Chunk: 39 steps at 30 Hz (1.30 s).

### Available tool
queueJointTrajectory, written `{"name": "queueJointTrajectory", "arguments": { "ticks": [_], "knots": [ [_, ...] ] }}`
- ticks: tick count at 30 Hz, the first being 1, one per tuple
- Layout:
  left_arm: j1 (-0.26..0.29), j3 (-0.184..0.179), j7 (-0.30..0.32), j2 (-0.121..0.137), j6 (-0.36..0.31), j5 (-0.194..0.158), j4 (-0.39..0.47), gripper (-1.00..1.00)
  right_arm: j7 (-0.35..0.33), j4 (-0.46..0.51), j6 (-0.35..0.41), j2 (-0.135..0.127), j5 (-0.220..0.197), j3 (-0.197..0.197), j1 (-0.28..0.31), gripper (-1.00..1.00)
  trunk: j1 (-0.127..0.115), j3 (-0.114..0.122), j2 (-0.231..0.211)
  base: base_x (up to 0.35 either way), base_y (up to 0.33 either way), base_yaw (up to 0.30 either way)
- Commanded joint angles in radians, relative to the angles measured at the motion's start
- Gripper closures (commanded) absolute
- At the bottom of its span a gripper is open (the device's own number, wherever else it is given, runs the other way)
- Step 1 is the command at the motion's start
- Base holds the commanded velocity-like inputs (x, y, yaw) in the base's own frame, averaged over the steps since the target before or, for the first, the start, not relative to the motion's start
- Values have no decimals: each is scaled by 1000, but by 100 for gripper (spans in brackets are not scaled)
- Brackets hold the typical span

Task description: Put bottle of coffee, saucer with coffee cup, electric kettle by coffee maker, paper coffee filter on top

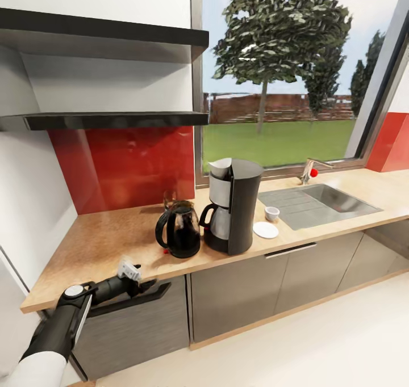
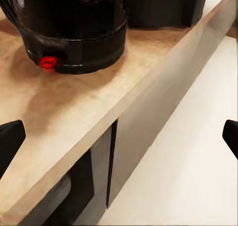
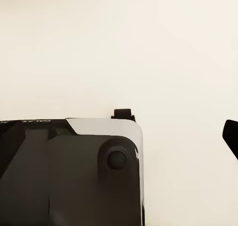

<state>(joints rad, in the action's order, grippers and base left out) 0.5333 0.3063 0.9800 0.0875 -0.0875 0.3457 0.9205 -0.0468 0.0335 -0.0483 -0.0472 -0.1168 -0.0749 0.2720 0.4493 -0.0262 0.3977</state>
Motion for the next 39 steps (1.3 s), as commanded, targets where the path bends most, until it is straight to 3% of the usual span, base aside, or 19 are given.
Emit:
{"name": "queueJointTrajectory", "arguments": {
  "ticks": [1,4,8,13,18,25,29,32,35,37,39],
  "knots": [
    [-22,2,8,-1,-5,2,7,-100,-4,-1,-4,0,-11,-8,1,-100,1,-2,2,-3,0,0],
    [-74,4,12,-1,52,-2,14,-100,-4,-1,-4,0,-11,-8,1,-100,1,-2,2,-1,0,0],
    [-169,13,13,-2,181,-13,17,-100,-4,-1,-4,0,-11,-8,1,-100,1,-2,2,0,0,0],
    [-282,24,15,-1,238,-77,22,-100,-4,-1,-4,0,-11,-8,1,-100,1,-2,2,0,0,0],
    [-367,25,16,0,311,-94,20,-100,-4,-1,-4,0,-11,-8,1,-100,1,-2,2,0,0,0],
    [-470,26,8,0,336,-94,-1,-100,-4,-1,-4,0,-11,-8,1,-100,1,-2,2,0,0,0],
    [-500,33,-23,17,332,-88,-102,-100,-4,-1,-4,0,-11,-8,1,-100,1,-2,2,0,0,0],
    [-506,41,-112,64,331,-80,-246,-100,-4,-2,-4,1,-11,-8,1,-100,1,-2,2,0,0,0],
    [-508,43,-237,106,329,-49,-423,-100,-3,-3,-4,1,-10,-9,1,-100,1,-2,2,0,0,0],
    [-509,41,-338,118,328,-25,-528,-100,-3,-3,-4,1,-9,-9,1,-100,1,-2,2,0,0,0],
    [-509,35,-484,118,326,4,-631,-100,-3,-3,-4,0,-9,-9,1,-100,1,-2,2,0,0,0]
  ]
}}
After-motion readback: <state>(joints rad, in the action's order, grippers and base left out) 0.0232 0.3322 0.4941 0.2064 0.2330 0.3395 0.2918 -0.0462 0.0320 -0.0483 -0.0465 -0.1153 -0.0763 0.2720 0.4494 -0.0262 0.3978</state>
